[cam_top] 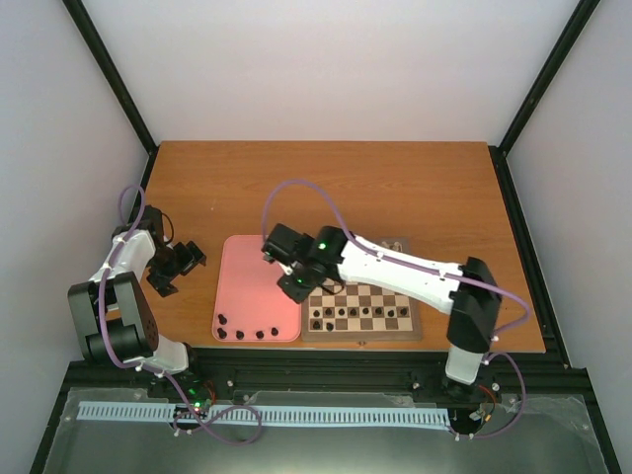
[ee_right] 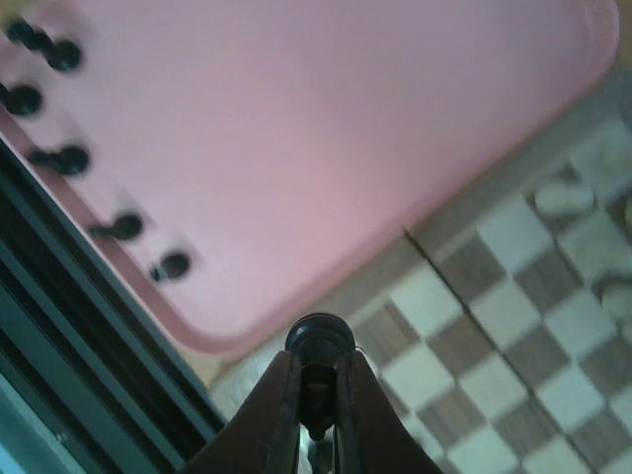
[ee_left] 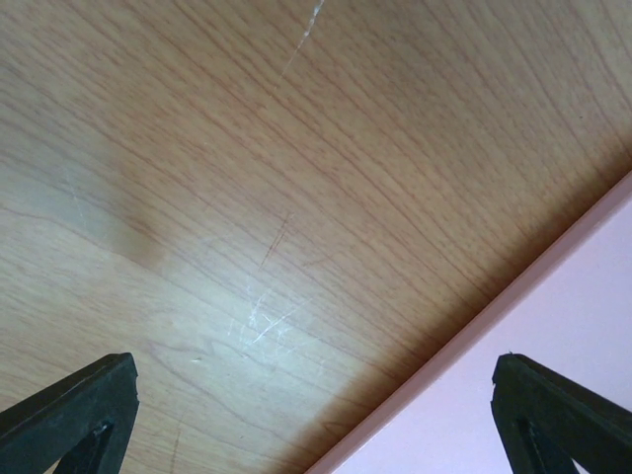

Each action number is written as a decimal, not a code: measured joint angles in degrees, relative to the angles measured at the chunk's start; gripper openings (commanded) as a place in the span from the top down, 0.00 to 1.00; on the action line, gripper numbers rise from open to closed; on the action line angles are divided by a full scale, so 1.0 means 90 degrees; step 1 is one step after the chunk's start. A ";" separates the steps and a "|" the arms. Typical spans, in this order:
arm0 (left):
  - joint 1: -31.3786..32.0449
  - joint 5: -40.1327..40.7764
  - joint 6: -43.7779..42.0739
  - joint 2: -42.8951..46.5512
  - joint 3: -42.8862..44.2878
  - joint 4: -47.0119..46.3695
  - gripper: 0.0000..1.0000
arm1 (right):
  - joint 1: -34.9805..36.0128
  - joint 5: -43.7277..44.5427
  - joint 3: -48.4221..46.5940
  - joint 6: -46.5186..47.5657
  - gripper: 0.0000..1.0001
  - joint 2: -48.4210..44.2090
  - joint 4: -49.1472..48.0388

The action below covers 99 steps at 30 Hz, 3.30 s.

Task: Set up the chess pieces on the board
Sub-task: Place the chess piece on the chessboard, then pick up the chess piece from the storage box.

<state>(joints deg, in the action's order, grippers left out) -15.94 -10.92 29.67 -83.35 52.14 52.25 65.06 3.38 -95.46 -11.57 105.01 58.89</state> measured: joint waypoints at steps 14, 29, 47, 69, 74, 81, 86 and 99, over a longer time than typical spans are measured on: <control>0.0000 0.0148 -0.0085 0.0000 0.0000 0.0005 0.00 | -0.0146 -0.0087 0.2936 -0.1205 0.97 -0.1860 -0.0223; 0.0000 0.0270 -0.0114 0.0000 0.0000 0.0005 0.00 | -0.0153 -0.0362 0.3925 -0.1503 0.97 -0.1989 -0.0721; 0.0000 0.0306 -0.0117 -0.0075 0.0000 0.0002 0.00 | -0.0471 -0.0593 0.4189 -0.1552 0.96 -0.1936 -0.1144; 0.0000 0.0306 -0.0117 -0.0175 0.0070 0.0000 0.00 | -0.0481 -0.0624 0.4189 -0.1532 0.84 -0.1741 -0.1158; 0.0000 0.0306 -0.0117 -0.0175 0.0070 0.0000 0.00 | -0.0483 -0.0614 0.4189 -0.1552 0.80 -0.1736 -0.1139; 0.0000 0.0306 -0.0119 -0.0175 0.0070 0.0000 0.00 | -0.0483 -0.0619 0.4189 -0.1525 0.74 -0.1819 -0.1088; 0.0000 0.0306 -0.0119 -0.0175 0.0070 0.0000 0.00 | -0.0483 -0.0561 0.4097 -0.1501 0.74 -0.1914 -0.0886; 0.0000 0.0306 -0.0119 -0.0172 0.0070 0.0000 0.00 | -0.0491 -0.0335 0.2501 -0.1149 0.50 -0.2081 -0.0051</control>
<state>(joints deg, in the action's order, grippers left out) -15.94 -8.16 28.60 -84.90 52.77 52.25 60.64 0.36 -72.95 -21.91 86.28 58.43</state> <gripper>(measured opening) 0.997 0.481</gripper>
